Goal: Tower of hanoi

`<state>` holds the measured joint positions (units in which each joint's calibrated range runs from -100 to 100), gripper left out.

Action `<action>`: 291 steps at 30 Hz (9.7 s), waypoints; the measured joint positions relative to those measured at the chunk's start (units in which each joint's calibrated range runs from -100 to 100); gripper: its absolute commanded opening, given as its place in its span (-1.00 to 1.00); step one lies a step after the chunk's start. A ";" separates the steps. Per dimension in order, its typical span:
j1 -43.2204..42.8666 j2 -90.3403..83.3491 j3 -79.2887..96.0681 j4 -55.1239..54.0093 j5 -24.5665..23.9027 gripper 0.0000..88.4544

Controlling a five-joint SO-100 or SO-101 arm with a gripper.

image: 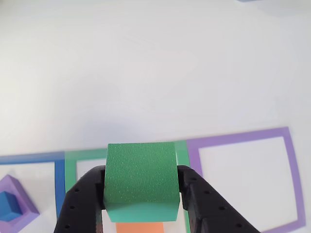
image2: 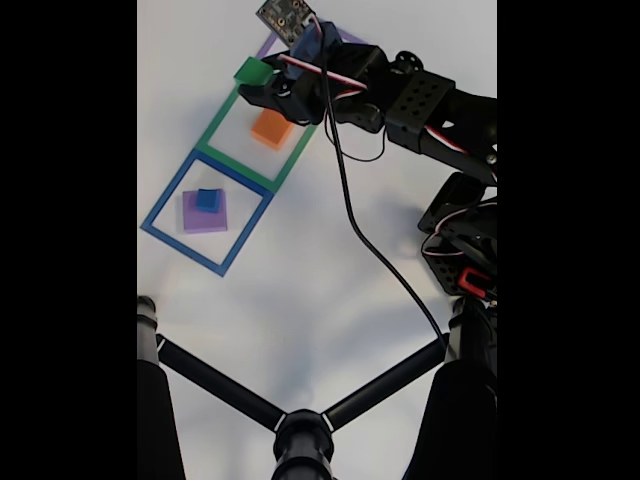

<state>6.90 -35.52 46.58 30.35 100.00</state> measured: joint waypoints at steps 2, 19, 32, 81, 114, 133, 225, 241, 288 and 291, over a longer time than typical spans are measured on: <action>0.78 -0.42 -8.26 11.08 0.00 -0.89; 10.98 3.36 -58.32 62.60 0.00 -0.89; 22.16 -5.71 -14.88 29.20 0.00 -0.88; 23.03 50.29 18.32 -79.94 0.00 -0.88; 22.93 55.67 15.40 -82.79 0.00 -0.56; 18.17 -0.92 10.58 -13.45 0.00 -1.00; -24.49 35.10 28.04 -75.98 -0.20 -0.48; -26.43 40.30 26.92 -80.49 -0.59 -0.47; -28.67 48.70 19.44 -81.44 -0.59 -0.92; -28.57 48.70 19.44 -81.44 -0.59 -0.93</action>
<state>-21.67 13.18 66.02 -51.09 99.41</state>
